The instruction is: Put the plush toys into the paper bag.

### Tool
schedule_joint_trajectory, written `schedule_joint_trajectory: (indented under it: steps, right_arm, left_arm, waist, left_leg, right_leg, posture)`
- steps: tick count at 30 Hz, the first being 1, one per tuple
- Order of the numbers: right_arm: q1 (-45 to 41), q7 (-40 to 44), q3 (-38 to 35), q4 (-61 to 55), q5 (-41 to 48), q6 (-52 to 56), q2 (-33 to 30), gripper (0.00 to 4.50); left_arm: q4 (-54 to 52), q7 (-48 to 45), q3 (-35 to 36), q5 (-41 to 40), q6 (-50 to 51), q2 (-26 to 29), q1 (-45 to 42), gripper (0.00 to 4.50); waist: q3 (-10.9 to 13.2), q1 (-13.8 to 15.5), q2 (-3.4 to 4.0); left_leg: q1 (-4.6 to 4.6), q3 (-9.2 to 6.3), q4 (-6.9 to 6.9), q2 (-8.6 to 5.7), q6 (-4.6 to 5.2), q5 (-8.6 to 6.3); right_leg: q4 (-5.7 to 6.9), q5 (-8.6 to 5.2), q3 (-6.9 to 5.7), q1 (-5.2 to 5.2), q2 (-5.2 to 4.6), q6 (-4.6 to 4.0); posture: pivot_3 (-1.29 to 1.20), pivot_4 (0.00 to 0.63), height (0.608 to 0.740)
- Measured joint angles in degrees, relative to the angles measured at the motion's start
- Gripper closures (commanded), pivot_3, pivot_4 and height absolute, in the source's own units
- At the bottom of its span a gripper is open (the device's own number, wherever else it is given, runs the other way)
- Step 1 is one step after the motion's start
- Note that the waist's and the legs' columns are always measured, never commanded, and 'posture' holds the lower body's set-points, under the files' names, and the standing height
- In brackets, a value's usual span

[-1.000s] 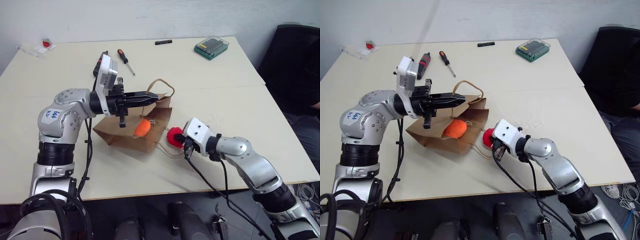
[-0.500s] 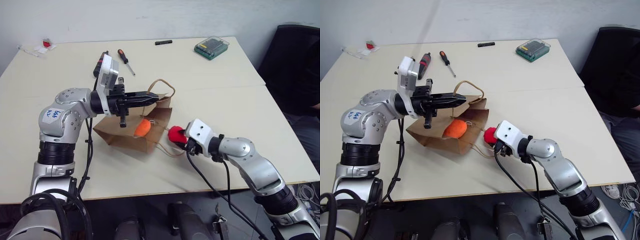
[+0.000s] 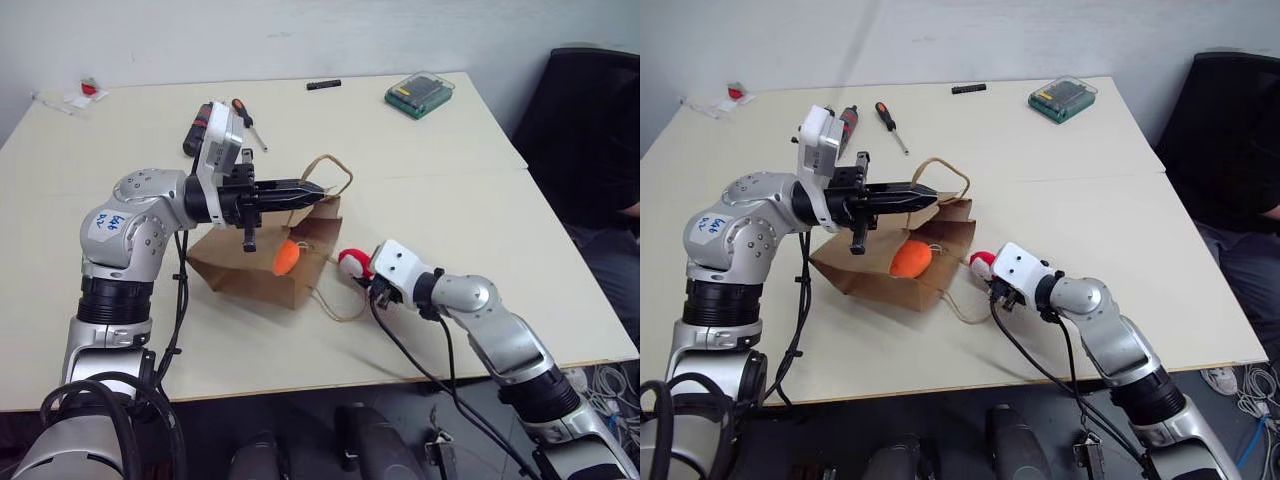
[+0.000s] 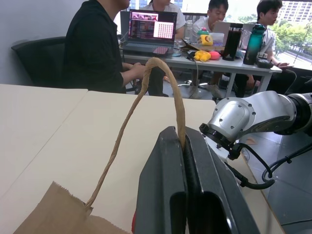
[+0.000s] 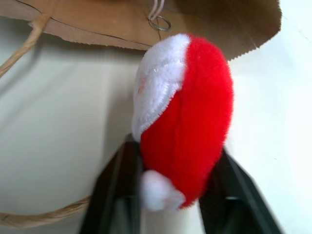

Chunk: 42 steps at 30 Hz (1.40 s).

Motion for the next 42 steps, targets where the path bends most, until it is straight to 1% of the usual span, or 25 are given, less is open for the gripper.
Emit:
schedule_joint_trajectory:
  steps: [1, 2, 5, 7, 9, 13, 20, 24, 26, 27, 30, 31, 33, 35, 37, 42]
  right_arm:
    - [-0.9, 0.2, -0.1, -0.4, 1.1, 0.9, 1.0, 4.33]
    - [-2.1, 0.5, -0.2, -0.9, 2.1, 1.8, 2.2, 4.42]
    - [-6.3, 0.7, -0.4, -1.8, 4.1, 3.8, 5.3, 4.42]
    - [-7.8, 0.8, 0.1, -1.2, 4.0, 3.7, 6.0, 4.42]
    - [-9.7, 0.9, 1.9, 2.4, 2.8, 2.8, 7.6, 4.42]
    - [-15.2, 0.8, 5.2, 15.0, 0.3, -0.9, 12.6, 4.42]
    - [-19.6, 0.1, 5.6, 29.1, -3.1, -9.1, 17.9, 4.42]
    - [-20.1, -0.2, 4.9, 32.5, -3.5, -10.1, 19.8, 4.42]
    - [-20.1, 0.1, 4.3, 32.5, -3.3, -9.6, 20.4, 3.67]
    - [-20.1, 0.4, 3.7, 32.5, -2.9, -8.8, 20.8, 3.45]
    - [-19.9, 1.3, 2.6, 32.4, -1.4, -6.8, 21.3, 2.3]
    - [-19.6, 1.5, 2.5, 32.1, -1.3, -6.4, 21.3, 2.0]
    - [-18.6, 2.2, 2.3, 30.7, -0.9, -5.9, 20.8, 1.24]
    - [-17.4, 2.9, 2.0, 27.7, -0.1, -4.5, 20.3, 0.61]
    - [-15.8, 4.1, 1.5, 22.0, 1.4, -1.9, 18.5, 0.61]
    - [-11.1, 4.4, -4.9, 4.6, 7.2, 9.5, 13.0, 0.61]
  left_arm:
    - [0.0, 0.0, 0.0, 0.0, 0.0, 0.0, 0.0, 4.5]
    - [0.0, -0.1, -0.1, 0.0, 0.0, 0.0, 0.0, 4.5]
    - [0.0, -0.2, -0.3, 0.0, -0.1, -0.2, 0.0, 4.5]
    - [0.0, -0.3, -0.3, 0.0, -0.1, -0.3, 0.0, 4.5]
    - [0.1, -0.4, -0.3, 0.0, -0.4, -0.5, 0.0, 4.5]
    - [0.1, -0.5, -0.5, 0.0, -0.5, -0.9, 0.0, 4.5]
    - [0.1, 0.0, -0.4, 0.1, -0.6, -0.9, 0.0, 4.5]
    - [0.1, 0.2, -0.4, 0.1, -0.6, -0.9, 0.1, 4.5]
    - [0.1, 0.3, -0.4, 0.1, -0.6, -0.9, 0.2, 4.5]
    - [0.1, 0.3, -0.3, 0.1, -0.7, -0.9, 0.2, 4.5]
    - [0.2, 0.3, -0.3, 0.3, -1.0, -0.9, 0.3, 4.5]
    - [0.4, 0.3, -0.3, 0.4, -1.3, -0.9, 0.3, 4.5]
    - [1.7, 0.5, -0.2, 0.6, -1.8, -0.9, 0.3, 4.5]
    - [2.1, 0.7, -0.2, 0.8, -1.9, -0.9, 0.3, 4.5]
    - [2.3, 0.7, -0.2, 0.9, -2.3, -0.6, 0.3, 4.5]
    - [2.8, 0.7, 0.0, 0.9, -2.5, -0.2, 0.8, 4.5]
  waist:
    - [0.0, -0.1, 0.0]
    - [0.0, -0.1, 0.01]
    - [0.0, -0.1, 0.01]
    - [0.0, 0.1, 0.01]
    - [0.0, 0.1, 0.0]
    - [0.0, -0.2, 0.01]
    - [0.0, -0.7, 0.01]
    - [0.0, -1.1, 0.01]
    - [0.0, -1.3, 0.01]
    - [0.0, -1.4, 0.01]
    - [0.0, -1.5, 0.01]
    - [0.0, -1.6, 0.01]
    - [0.0, -1.6, 0.01]
    - [0.0, -1.5, 0.02]
    - [0.0, -1.3, 0.02]
    - [0.0, -0.5, 0.02]
  left_leg:
    - [0.0, 0.0, 0.0, 0.0, 0.0, 0.0]
    - [0.01, 0.01, 0.01, 0.0, -0.01, 0.0]
    - [0.01, 0.0, 0.02, 0.01, -0.01, 0.0]
    - [0.0, -0.01, 0.02, -0.01, 0.0, 0.0]
    - [-0.01, -0.01, 0.06, -0.03, 0.01, 0.0]
    - [0.02, 0.02, 0.07, -0.01, 0.01, 0.0]
    - [0.06, 0.03, 0.05, 0.01, 0.0, 0.01]
    - [0.06, 0.03, 0.04, 0.02, 0.0, 0.01]
    - [0.06, 0.02, 0.03, 0.03, 0.0, 0.01]
    - [0.06, 0.01, 0.03, 0.03, 0.0, 0.01]
    - [0.06, 0.0, 0.02, 0.04, -0.01, 0.01]
    - [0.06, 0.0, 0.02, 0.03, -0.01, 0.01]
    - [0.05, 0.0, 0.02, 0.03, -0.01, 0.01]
    - [0.01, -0.01, 0.02, 0.03, -0.01, 0.01]
    - [-0.03, -0.05, 0.03, 0.03, -0.01, 0.01]
    - [-0.05, -0.1, 0.05, 0.02, -0.01, 0.0]
  right_leg:
    - [0.04, 0.0, 0.01, -0.01, 0.0, 0.0]
    - [0.05, 0.0, 0.01, -0.02, 0.0, 0.0]
    - [0.06, 0.0, 0.0, -0.02, -0.01, -0.01]
    - [0.02, 0.0, -0.03, 0.0, -0.04, -0.01]
    - [0.02, 0.0, -0.03, 0.01, -0.06, 0.0]
    - [0.1, 0.0, -0.01, -0.01, -0.02, -0.01]
    - [0.18, -0.01, 0.0, -0.02, -0.03, -0.03]
    - [0.21, -0.02, 0.0, -0.02, -0.04, -0.04]
    - [0.24, -0.02, -0.01, -0.02, -0.04, -0.04]
    - [0.25, -0.02, -0.02, -0.02, -0.04, -0.04]
    - [0.28, -0.02, -0.03, -0.02, -0.04, -0.04]
    - [0.27, -0.02, -0.03, -0.02, -0.04, -0.04]
    - [0.25, -0.02, -0.03, -0.02, -0.05, -0.04]
    - [0.26, -0.02, -0.04, -0.03, -0.05, -0.04]
    - [0.26, -0.02, -0.07, -0.03, -0.07, -0.03]
    - [0.13, -0.02, -0.1, -0.04, -0.09, -0.03]
  posture:
    - [0.0, 0.15, 0.74]
    - [0.0, 0.15, 0.74]
    - [0.0, 0.15, 0.74]
    - [0.0, 0.15, 0.74]
    - [0.0, 0.15, 0.74]
    - [0.0, 0.15, 0.74]
    - [0.0, 0.15, 0.74]
    - [0.0, 0.15, 0.74]
    - [0.0, 0.15, 0.74]
    - [0.0, 0.15, 0.74]
    - [0.0, 0.15, 0.74]
    - [0.0, 0.15, 0.74]
    - [0.0, 0.15, 0.74]
    - [0.0, 0.15, 0.74]
    - [0.0, 0.15, 0.74]
    - [0.0, 0.15, 0.74]
